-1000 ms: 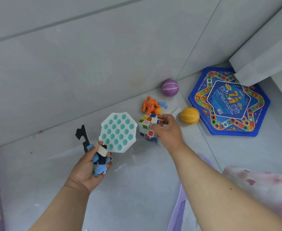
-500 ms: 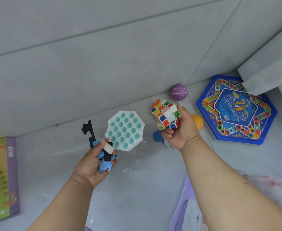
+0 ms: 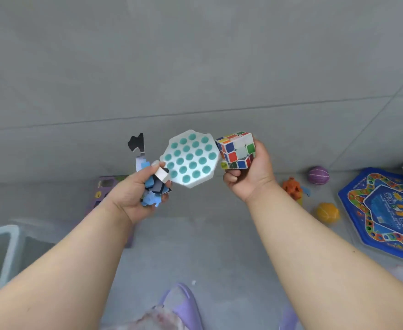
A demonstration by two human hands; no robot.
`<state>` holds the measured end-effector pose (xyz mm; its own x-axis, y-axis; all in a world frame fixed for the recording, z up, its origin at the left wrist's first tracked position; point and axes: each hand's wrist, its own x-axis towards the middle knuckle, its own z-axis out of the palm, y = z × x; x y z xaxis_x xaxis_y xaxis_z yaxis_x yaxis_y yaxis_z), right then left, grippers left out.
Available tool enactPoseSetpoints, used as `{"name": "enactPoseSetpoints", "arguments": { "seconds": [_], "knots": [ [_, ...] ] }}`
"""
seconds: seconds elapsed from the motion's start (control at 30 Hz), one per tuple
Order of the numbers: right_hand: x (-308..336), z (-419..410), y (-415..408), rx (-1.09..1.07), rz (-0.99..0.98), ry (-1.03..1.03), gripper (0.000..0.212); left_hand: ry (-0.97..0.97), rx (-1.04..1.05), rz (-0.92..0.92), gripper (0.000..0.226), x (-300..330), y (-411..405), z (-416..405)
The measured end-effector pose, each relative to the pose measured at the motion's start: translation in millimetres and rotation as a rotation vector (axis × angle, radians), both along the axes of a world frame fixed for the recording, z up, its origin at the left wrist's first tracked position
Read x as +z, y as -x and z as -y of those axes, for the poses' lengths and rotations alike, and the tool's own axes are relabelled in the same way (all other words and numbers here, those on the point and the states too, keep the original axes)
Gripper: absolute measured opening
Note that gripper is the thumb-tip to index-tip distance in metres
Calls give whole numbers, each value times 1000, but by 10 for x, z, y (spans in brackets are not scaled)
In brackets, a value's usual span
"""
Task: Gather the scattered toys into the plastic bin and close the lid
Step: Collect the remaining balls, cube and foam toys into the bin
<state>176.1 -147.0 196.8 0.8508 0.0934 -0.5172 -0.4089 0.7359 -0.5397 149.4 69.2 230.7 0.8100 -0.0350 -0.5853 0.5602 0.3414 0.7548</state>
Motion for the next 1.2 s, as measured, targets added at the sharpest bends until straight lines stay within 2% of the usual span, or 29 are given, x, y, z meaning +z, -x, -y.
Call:
{"name": "enactPoseSetpoints", "arguments": {
  "seconds": [0.2, 0.37, 0.47, 0.57, 0.67, 0.7, 0.77, 0.87, 0.97, 1.07, 1.2],
  "knots": [
    [809, -1300, 121, 199, 96, -18, 40, -106, 148, 89, 13, 1091, 458, -1232],
    [1278, -2438, 558, 444, 81, 29, 38, -132, 356, 91, 12, 1398, 1270, -2251],
    [1349, -3037, 922, 611, 16, 127, 39, -125, 506, 18, 14, 1306, 1838, -2749],
    [1280, -3521, 1288, 779, -118, 248, 31, -203, 610, -99, 22, 1103, 2321, -3088],
    [1100, -3872, 1595, 917, -238, 306, 29, -275, 659, -237, 9, 849, 2640, -3289],
    [1039, -3965, 1652, 947, -241, 299, 33, -290, 659, -279, 8, 765, 2705, -3327],
    [944, -4103, 1701, 980, -243, 294, 57, -318, 673, -349, 7, 582, 2781, -3403],
    [895, -4189, 1714, 1027, -219, 302, 79, -278, 678, -389, 19, 381, 2769, -3437],
    [851, -4202, 1700, 1078, -161, 343, 84, -202, 676, -408, 26, 342, 2684, -3418],
    [821, -4185, 1659, 1110, -105, 373, 80, -232, 702, -440, 61, 335, 2590, -3462],
    [801, -4128, 1596, 1132, -55, 412, 74, -242, 671, -422, 65, 370, 2428, -3452]
  ]
}}
